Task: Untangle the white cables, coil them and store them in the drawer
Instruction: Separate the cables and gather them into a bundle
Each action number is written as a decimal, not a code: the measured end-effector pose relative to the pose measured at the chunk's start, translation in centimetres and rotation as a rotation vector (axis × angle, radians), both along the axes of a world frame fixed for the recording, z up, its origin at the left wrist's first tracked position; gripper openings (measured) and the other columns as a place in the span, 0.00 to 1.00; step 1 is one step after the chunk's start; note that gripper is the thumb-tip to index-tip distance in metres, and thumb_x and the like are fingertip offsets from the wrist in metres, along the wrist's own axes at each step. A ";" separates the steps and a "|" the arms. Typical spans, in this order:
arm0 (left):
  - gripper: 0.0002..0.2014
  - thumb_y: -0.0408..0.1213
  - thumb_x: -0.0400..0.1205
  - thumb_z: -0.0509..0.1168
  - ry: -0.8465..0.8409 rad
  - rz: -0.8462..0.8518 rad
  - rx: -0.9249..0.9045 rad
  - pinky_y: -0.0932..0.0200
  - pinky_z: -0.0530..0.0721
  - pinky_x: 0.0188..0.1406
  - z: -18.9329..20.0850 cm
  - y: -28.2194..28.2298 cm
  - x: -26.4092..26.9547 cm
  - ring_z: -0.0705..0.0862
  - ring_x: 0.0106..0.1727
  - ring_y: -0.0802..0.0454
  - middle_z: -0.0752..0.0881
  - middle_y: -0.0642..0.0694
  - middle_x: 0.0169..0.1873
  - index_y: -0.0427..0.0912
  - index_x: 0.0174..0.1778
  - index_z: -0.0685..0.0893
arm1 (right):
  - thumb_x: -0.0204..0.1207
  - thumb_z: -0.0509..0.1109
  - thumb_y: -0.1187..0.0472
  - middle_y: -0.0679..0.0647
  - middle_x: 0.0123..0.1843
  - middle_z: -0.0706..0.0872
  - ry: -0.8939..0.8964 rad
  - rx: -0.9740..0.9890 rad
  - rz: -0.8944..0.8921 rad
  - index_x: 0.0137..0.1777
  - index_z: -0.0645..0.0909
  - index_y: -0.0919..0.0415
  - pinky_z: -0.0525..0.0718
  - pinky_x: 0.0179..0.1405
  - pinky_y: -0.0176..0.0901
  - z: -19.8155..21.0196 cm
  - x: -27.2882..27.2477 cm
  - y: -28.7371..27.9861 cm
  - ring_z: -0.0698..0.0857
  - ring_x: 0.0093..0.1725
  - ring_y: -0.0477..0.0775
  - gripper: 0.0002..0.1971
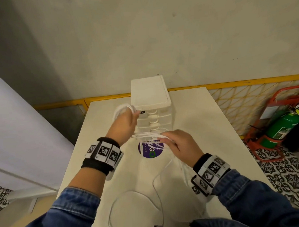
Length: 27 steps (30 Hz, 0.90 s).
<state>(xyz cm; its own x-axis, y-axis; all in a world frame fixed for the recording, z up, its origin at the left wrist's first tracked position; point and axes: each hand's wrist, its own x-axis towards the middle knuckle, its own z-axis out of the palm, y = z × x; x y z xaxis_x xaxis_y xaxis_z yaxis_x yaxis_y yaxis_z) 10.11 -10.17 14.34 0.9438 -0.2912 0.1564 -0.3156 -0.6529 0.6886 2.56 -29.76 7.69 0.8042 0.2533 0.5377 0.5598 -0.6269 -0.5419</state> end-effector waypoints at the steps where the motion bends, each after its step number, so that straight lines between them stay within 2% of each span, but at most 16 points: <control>1: 0.18 0.48 0.87 0.49 0.072 -0.061 0.055 0.61 0.75 0.31 -0.5 0.0 -0.3 0.77 0.31 0.52 0.78 0.47 0.31 0.38 0.43 0.76 | 0.79 0.60 0.53 0.54 0.41 0.90 -0.038 0.024 -0.036 0.53 0.84 0.59 0.72 0.41 0.34 0.3 0.4 -0.3 0.79 0.39 0.46 0.14; 3: 0.23 0.53 0.86 0.47 0.253 -0.178 0.055 0.67 0.72 0.24 -0.9 -0.2 -1.2 0.75 0.25 0.55 0.77 0.48 0.26 0.40 0.37 0.77 | 0.79 0.61 0.53 0.54 0.43 0.90 -0.065 0.057 -0.095 0.51 0.84 0.60 0.74 0.42 0.35 0.6 1.2 -1.1 0.80 0.40 0.47 0.14; 5: 0.30 0.62 0.82 0.47 0.439 -0.331 0.015 0.67 0.69 0.19 -0.9 -0.8 -2.1 0.69 0.18 0.55 0.73 0.49 0.18 0.39 0.32 0.76 | 0.78 0.59 0.50 0.54 0.44 0.90 -0.035 0.064 -0.135 0.50 0.83 0.60 0.76 0.44 0.38 0.6 1.9 -1.8 0.82 0.41 0.50 0.16; 6: 0.30 0.64 0.80 0.50 0.510 -0.395 -0.012 0.66 0.67 0.18 -0.9 -1.1 -2.5 0.66 0.16 0.55 0.71 0.50 0.15 0.38 0.31 0.75 | 0.78 0.59 0.48 0.54 0.44 0.89 -0.004 0.064 -0.147 0.49 0.83 0.60 0.77 0.43 0.41 0.6 2.1 -2.1 0.82 0.41 0.52 0.17; 7: 0.27 0.60 0.80 0.56 0.541 -0.442 -0.046 0.66 0.65 0.17 -0.7 -1.5 -3.0 0.64 0.15 0.55 0.69 0.52 0.13 0.38 0.30 0.73 | 0.78 0.57 0.47 0.54 0.42 0.88 0.034 0.056 -0.151 0.48 0.82 0.60 0.77 0.42 0.44 0.5 2.3 -2.4 0.82 0.40 0.53 0.18; 9: 0.22 0.50 0.82 0.62 0.517 -0.465 -0.180 0.66 0.63 0.16 -0.2 -1.9 -3.4 0.63 0.14 0.56 0.68 0.53 0.13 0.41 0.26 0.71 | 0.76 0.55 0.42 0.55 0.38 0.86 0.120 -0.016 -0.151 0.45 0.80 0.60 0.76 0.38 0.48 -0.1 2.6 -2.9 0.82 0.37 0.55 0.22; 10: 0.21 0.47 0.82 0.62 0.513 -0.452 -0.309 0.66 0.62 0.15 0.3 -1.9 -3.3 0.62 0.14 0.56 0.67 0.53 0.13 0.42 0.24 0.70 | 0.76 0.56 0.41 0.56 0.37 0.86 0.180 -0.069 -0.153 0.44 0.79 0.61 0.76 0.37 0.49 -0.7 2.6 -3.1 0.81 0.36 0.56 0.22; 12: 0.20 0.47 0.81 0.59 0.519 -0.400 -0.594 0.64 0.58 0.16 1.4 -1.2 -2.4 0.59 0.14 0.56 0.65 0.53 0.15 0.45 0.24 0.70 | 0.78 0.61 0.44 0.56 0.37 0.86 0.312 -0.144 -0.162 0.45 0.76 0.60 0.77 0.38 0.50 -2.4 2.3 -3.7 0.83 0.37 0.58 0.18; 14: 0.19 0.47 0.82 0.57 0.503 -0.308 -0.792 0.63 0.56 0.16 2.7 -0.3 -1.3 0.58 0.14 0.56 0.63 0.54 0.14 0.46 0.24 0.68 | 0.79 0.62 0.46 0.57 0.38 0.86 0.442 -0.182 -0.186 0.45 0.75 0.61 0.78 0.41 0.51 -4.2 1.7 -4.4 0.84 0.39 0.59 0.16; 16: 0.19 0.45 0.84 0.55 0.472 -0.250 -0.857 0.63 0.55 0.16 3.7 0.3 -0.7 0.57 0.14 0.57 0.63 0.55 0.14 0.46 0.26 0.67 | 0.78 0.60 0.43 0.59 0.37 0.86 0.535 -0.136 -0.211 0.44 0.74 0.61 0.78 0.43 0.53 -5.3 0.9 -4.9 0.84 0.39 0.59 0.18; 18: 0.19 0.43 0.85 0.54 0.433 -0.208 -0.872 0.65 0.55 0.16 4.1 0.4 -0.8 0.57 0.14 0.57 0.63 0.54 0.14 0.45 0.27 0.66 | 0.76 0.59 0.40 0.57 0.35 0.84 0.531 -0.073 -0.203 0.41 0.73 0.60 0.78 0.41 0.52 -5.5 0.3 -5.2 0.82 0.37 0.56 0.21; 20: 0.19 0.42 0.86 0.54 0.422 -0.140 -0.938 0.67 0.56 0.14 4.2 0.4 -0.8 0.57 0.13 0.57 0.63 0.54 0.13 0.45 0.27 0.67 | 0.75 0.60 0.40 0.51 0.41 0.85 0.520 -0.030 -0.187 0.46 0.76 0.55 0.78 0.45 0.48 -5.5 0.0 -5.4 0.84 0.42 0.52 0.17; 22: 0.19 0.42 0.86 0.54 0.424 -0.076 -0.993 0.67 0.57 0.13 4.2 0.4 -0.7 0.57 0.12 0.58 0.63 0.54 0.13 0.45 0.26 0.67 | 0.76 0.64 0.44 0.51 0.55 0.87 0.566 -0.023 -0.170 0.58 0.79 0.53 0.79 0.55 0.45 -5.6 0.2 -5.8 0.84 0.55 0.51 0.17; 23: 0.19 0.42 0.86 0.54 0.417 -0.062 -0.984 0.67 0.57 0.13 4.3 0.5 -0.7 0.57 0.12 0.58 0.63 0.54 0.13 0.45 0.26 0.67 | 0.74 0.66 0.44 0.53 0.61 0.85 0.603 -0.022 -0.166 0.64 0.77 0.54 0.78 0.62 0.46 -5.7 0.3 -6.0 0.82 0.62 0.52 0.22; 25: 0.19 0.42 0.85 0.55 0.388 -0.075 -0.877 0.66 0.60 0.14 4.2 0.4 -0.7 0.58 0.14 0.56 0.63 0.53 0.13 0.45 0.26 0.67 | 0.70 0.69 0.42 0.53 0.71 0.79 0.640 0.009 -0.185 0.74 0.69 0.55 0.71 0.72 0.46 -5.1 0.6 -6.2 0.76 0.71 0.52 0.34; 27: 0.19 0.42 0.85 0.57 0.378 -0.122 -0.717 0.66 0.61 0.15 4.2 -0.1 -1.3 0.58 0.15 0.55 0.64 0.52 0.14 0.44 0.26 0.68 | 0.66 0.70 0.41 0.50 0.77 0.71 0.574 0.099 -0.182 0.79 0.57 0.55 0.63 0.74 0.42 -3.3 0.8 -5.5 0.68 0.75 0.47 0.44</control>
<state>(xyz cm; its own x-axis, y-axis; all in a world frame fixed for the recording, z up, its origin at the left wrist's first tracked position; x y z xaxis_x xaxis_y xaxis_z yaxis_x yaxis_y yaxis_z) 8.84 -10.28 18.53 0.9382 -0.3454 0.0210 -0.0186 0.0102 0.9998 3.38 -35.29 4.41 0.9983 0.0555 0.0197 0.0497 -0.6161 -0.7861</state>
